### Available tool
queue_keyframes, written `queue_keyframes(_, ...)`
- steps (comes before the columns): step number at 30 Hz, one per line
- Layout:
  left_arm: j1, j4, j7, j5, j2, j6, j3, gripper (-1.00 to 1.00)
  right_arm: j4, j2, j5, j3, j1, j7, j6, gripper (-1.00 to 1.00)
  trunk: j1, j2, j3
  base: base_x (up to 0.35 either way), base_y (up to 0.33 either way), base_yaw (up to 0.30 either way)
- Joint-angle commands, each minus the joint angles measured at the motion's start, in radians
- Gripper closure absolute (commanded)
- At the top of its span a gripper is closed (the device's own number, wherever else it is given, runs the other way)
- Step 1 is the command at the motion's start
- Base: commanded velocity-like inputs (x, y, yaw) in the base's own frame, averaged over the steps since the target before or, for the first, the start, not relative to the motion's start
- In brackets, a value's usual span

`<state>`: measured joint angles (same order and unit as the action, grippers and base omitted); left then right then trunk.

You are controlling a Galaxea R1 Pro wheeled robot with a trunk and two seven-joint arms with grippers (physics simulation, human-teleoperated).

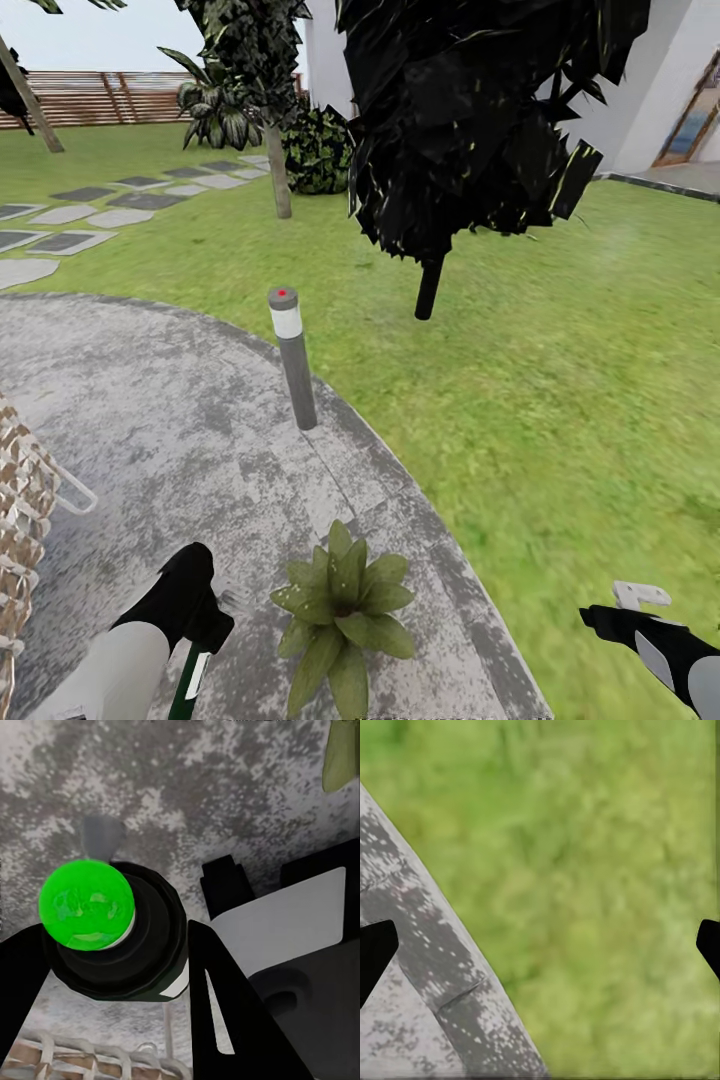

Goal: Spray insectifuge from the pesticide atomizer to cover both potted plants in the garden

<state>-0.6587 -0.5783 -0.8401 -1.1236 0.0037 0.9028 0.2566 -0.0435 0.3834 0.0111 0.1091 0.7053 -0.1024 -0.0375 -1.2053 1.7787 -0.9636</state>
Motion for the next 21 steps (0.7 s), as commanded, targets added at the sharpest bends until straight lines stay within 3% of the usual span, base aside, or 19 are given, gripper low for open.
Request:
queue_keyframes(1,0.0,-0.002,-0.01,-0.01,-0.001,0.001,0.004,1.0,-0.001,0.0,0.001,0.008,0.0,-0.004,-0.004,-1.0,0.0,0.0,-0.002,0.0,0.0,-0.165)
queue_keyframes(21,-0.001,-0.022,-0.01,-0.012,0.005,0.0,0.006,1.0,-0.001,0.0,0.001,0.008,0.0,-0.004,-0.004,-1.0,0.0,0.0,-0.031,0.0,0.0,-0.161)
